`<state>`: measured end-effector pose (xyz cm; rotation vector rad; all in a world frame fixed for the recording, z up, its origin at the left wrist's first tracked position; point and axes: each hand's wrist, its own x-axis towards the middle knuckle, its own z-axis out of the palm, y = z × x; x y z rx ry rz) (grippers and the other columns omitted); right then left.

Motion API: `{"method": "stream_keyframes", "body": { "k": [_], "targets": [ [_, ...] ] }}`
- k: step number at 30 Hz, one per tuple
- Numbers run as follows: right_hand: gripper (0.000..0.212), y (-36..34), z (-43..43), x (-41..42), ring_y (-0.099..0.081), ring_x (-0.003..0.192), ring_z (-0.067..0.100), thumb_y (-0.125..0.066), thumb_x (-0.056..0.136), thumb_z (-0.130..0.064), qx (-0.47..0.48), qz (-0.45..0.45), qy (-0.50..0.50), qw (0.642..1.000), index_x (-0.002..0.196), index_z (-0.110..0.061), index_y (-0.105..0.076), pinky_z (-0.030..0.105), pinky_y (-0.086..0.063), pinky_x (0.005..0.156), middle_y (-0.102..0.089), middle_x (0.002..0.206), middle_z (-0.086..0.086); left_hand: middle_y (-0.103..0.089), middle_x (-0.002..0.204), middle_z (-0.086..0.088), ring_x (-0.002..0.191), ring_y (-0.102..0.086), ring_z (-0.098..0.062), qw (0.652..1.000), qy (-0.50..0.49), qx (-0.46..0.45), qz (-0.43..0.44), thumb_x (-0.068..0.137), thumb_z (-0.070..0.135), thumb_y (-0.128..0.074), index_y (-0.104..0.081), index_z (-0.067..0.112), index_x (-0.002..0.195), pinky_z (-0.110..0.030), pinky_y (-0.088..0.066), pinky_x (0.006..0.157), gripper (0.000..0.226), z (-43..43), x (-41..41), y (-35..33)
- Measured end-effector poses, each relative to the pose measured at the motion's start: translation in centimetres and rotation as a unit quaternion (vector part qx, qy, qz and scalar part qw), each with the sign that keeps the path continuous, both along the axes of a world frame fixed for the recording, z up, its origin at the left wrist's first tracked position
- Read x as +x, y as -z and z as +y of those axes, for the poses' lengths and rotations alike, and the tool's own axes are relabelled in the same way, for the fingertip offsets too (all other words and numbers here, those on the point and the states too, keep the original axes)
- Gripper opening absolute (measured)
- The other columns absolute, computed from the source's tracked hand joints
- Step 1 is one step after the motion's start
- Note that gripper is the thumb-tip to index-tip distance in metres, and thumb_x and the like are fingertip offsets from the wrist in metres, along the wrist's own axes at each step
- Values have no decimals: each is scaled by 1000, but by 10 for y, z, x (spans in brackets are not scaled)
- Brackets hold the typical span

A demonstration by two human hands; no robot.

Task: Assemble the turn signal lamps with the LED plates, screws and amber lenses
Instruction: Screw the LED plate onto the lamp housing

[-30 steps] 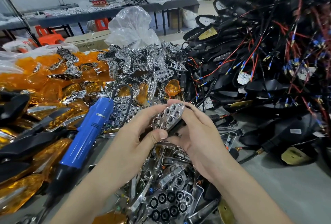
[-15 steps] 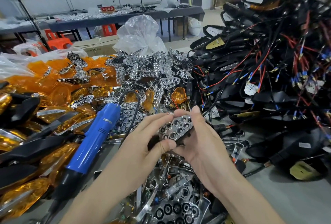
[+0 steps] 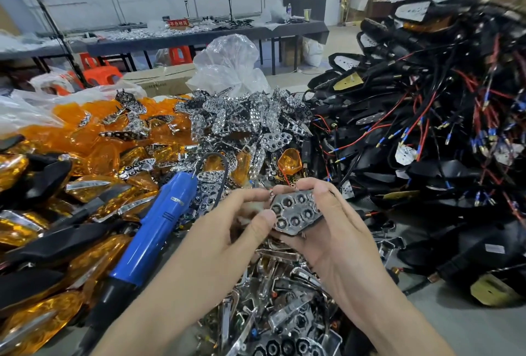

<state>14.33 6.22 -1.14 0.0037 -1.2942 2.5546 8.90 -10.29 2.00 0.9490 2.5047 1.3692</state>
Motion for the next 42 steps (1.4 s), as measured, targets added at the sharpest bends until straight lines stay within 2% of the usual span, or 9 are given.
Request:
{"method": "stream_keyframes", "body": {
  "k": [4, 10, 15, 19, 29, 32, 36, 40, 42],
  "targets": [
    [28, -1, 1, 1, -69, 115, 37, -54, 97, -39, -20, 9, -3, 1000, 108, -20, -73, 44, -60, 89, -71, 120, 22, -70, 79, 22, 47, -53, 4, 997, 2, -44, -57, 72, 83, -40, -50, 58, 96, -21, -44, 53, 36, -2, 0, -6],
    [22, -5, -4, 2, -73, 103, 34, -65, 87, -37, -60, 13, -6, 998, 98, -19, -73, 35, -60, 83, -73, 109, 21, -48, 50, 14, 43, -41, -1, 993, 43, -103, -46, 86, 77, -31, -55, 36, 79, -19, -35, 46, 49, 0, 5, -4],
    [11, -5, -3, 3, -72, 102, 30, -71, 86, -27, -14, 19, -17, 1000, 96, -23, -69, 33, -59, 81, -74, 108, 18, -51, 60, 13, 52, -45, -3, 994, 39, -102, -28, 87, 76, -25, -52, 38, 83, -25, -40, 54, 47, 0, 5, 0],
    [11, -2, -3, 2, -73, 100, 31, -71, 87, -21, -21, 25, -20, 999, 97, -20, -67, 34, -60, 79, -72, 109, 21, -51, 64, 12, 59, -49, -5, 993, 41, -110, -20, 88, 75, -23, -50, 39, 87, -38, -48, 66, 45, 1, 8, 2],
    [9, 0, -2, 1, -73, 101, 30, -70, 89, -22, -17, 36, -27, 999, 98, -22, -69, 34, -60, 77, -74, 106, 16, -52, 65, 10, 58, -49, -7, 994, 47, -99, -17, 89, 74, -24, -51, 39, 87, -40, -49, 67, 44, 2, 8, 1],
    [10, -3, -1, 1, -73, 95, 30, -70, 86, -19, -47, 41, -16, 998, 96, -20, -69, 37, -62, 71, -74, 98, 13, -56, 68, 6, 56, -50, -6, 994, 63, -91, -26, 87, 78, -25, -54, 37, 88, -37, -49, 61, 50, 1, 8, 1],
    [10, -7, 10, 0, -73, 90, 32, -66, 88, -12, -113, 27, 47, 992, 96, -18, -68, 43, -61, 76, -70, 93, 11, -69, 87, 12, 56, -57, -5, 988, 73, -113, -73, 78, 81, -33, -53, 54, 107, -38, -53, 55, 44, -7, 1, -2],
    [22, -9, 18, -1, -74, 88, 29, -67, 86, -13, -160, 10, 89, 983, 108, -16, -64, 45, -61, 72, -71, 91, 7, -66, 75, 12, 52, -49, -3, 993, 57, -86, -59, 85, 69, -42, -57, 49, 99, -32, -47, 52, 29, -9, -2, -3],
    [20, -9, 17, -3, -74, 87, 27, -67, 86, -13, -179, 4, 87, 980, 106, -16, -66, 41, -61, 70, -71, 92, 6, -66, 77, 5, 54, -52, -11, 994, 51, -86, -44, 86, 68, -43, -59, 46, 98, -37, -50, 55, 30, -7, 0, -3]
  ]
}}
